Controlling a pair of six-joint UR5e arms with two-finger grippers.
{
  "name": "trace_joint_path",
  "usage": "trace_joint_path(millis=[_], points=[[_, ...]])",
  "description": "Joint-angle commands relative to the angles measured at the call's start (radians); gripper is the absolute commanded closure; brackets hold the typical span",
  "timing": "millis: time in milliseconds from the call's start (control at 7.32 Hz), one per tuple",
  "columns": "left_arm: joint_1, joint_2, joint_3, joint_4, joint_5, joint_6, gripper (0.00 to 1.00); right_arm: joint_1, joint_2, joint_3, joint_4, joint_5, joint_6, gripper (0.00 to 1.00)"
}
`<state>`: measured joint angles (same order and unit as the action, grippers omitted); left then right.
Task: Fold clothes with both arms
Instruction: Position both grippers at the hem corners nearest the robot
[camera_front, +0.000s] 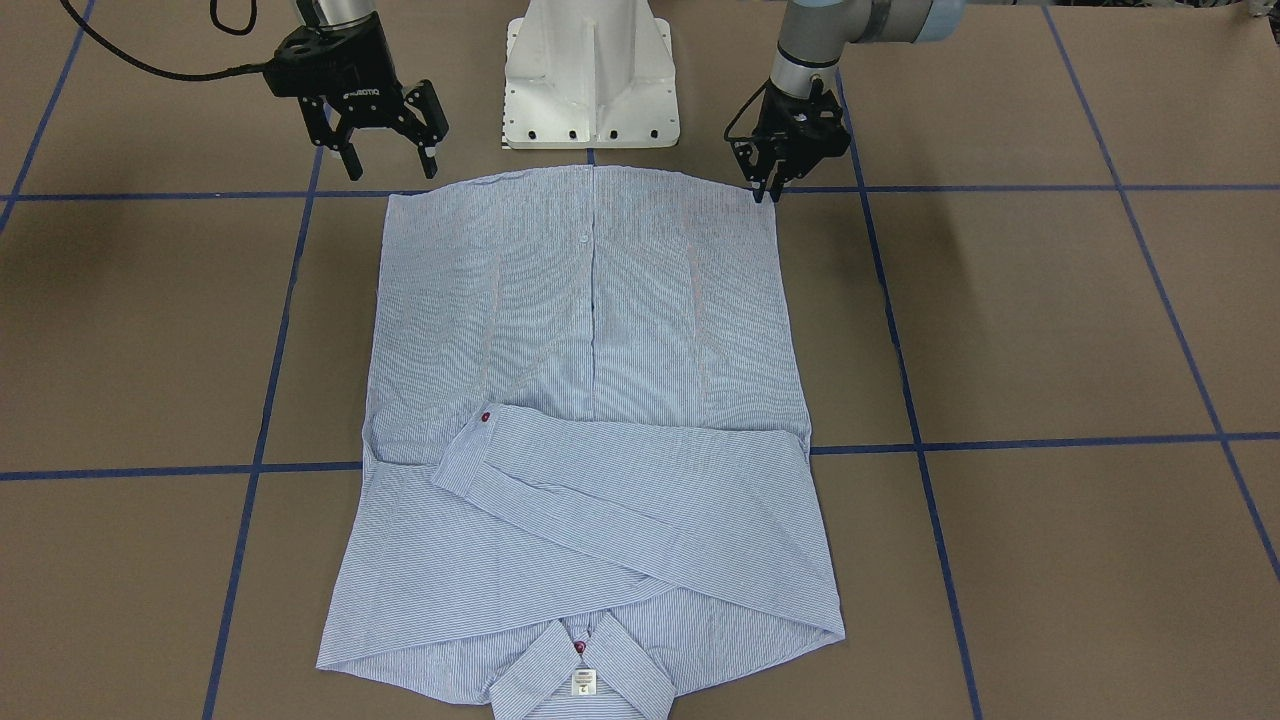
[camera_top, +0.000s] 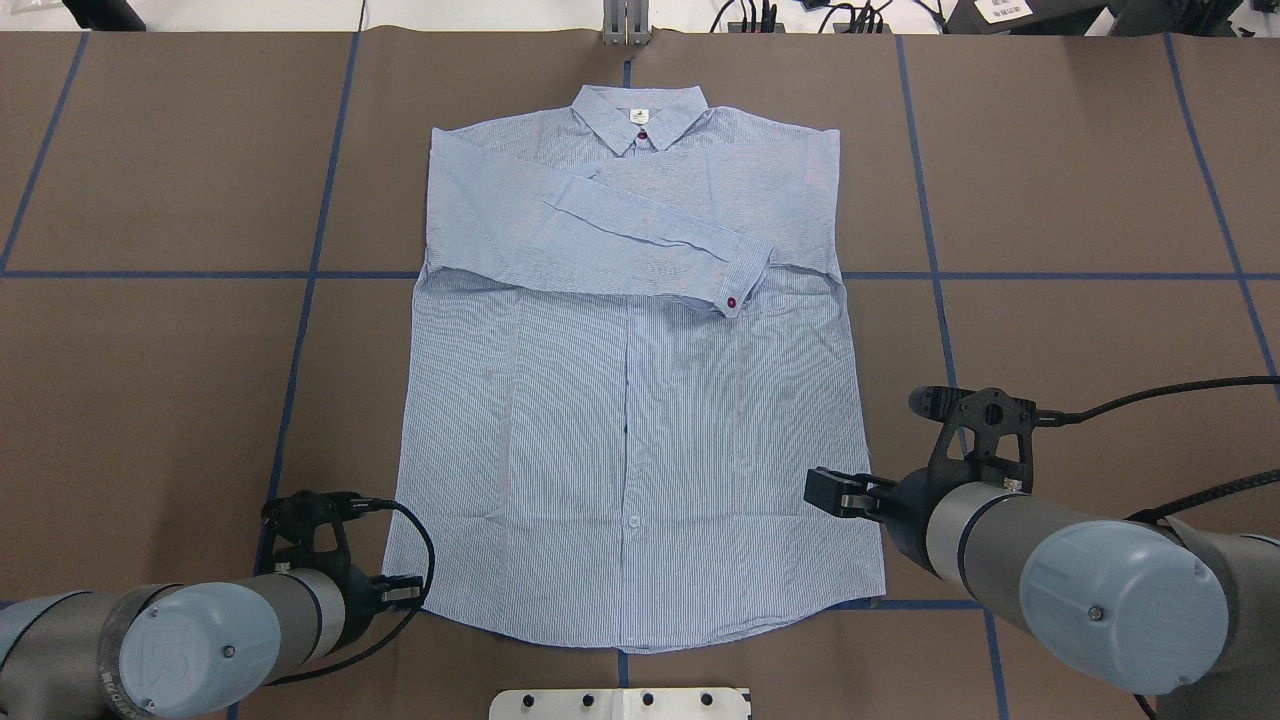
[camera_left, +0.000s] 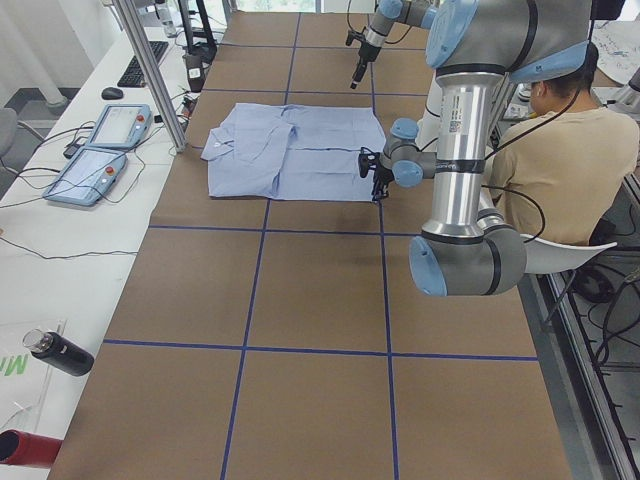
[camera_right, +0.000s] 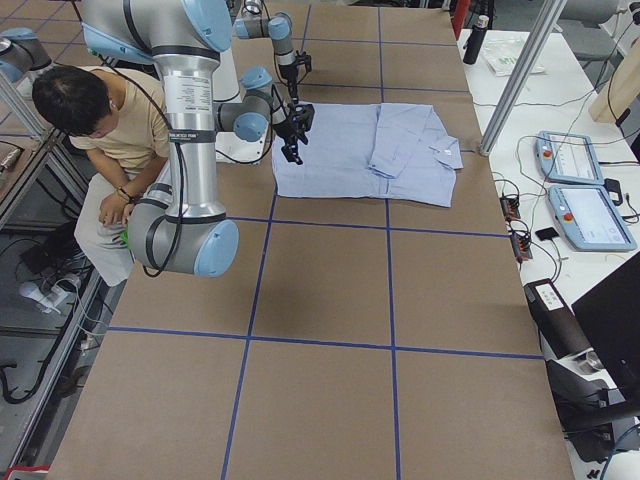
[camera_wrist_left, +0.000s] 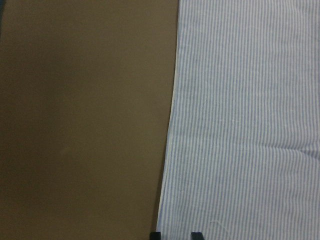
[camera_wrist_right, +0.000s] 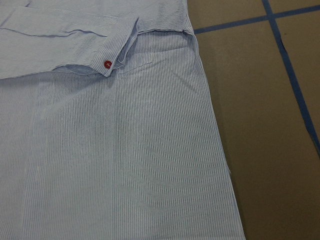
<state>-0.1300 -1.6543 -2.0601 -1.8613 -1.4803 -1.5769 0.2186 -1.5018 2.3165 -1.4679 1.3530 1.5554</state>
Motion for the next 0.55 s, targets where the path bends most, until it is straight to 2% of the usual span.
trace_joint_path(millis=[0, 410], points=[[0.001, 0.004, 0.003, 0.002, 0.000, 0.001, 0.67, -0.002, 0.000, 0.000, 0.000, 0.000, 0.000, 0.00], [0.001, 0.002, 0.006, 0.004, -0.002, 0.001, 0.66, -0.002, 0.000, 0.000, 0.000, 0.000, 0.000, 0.00]])
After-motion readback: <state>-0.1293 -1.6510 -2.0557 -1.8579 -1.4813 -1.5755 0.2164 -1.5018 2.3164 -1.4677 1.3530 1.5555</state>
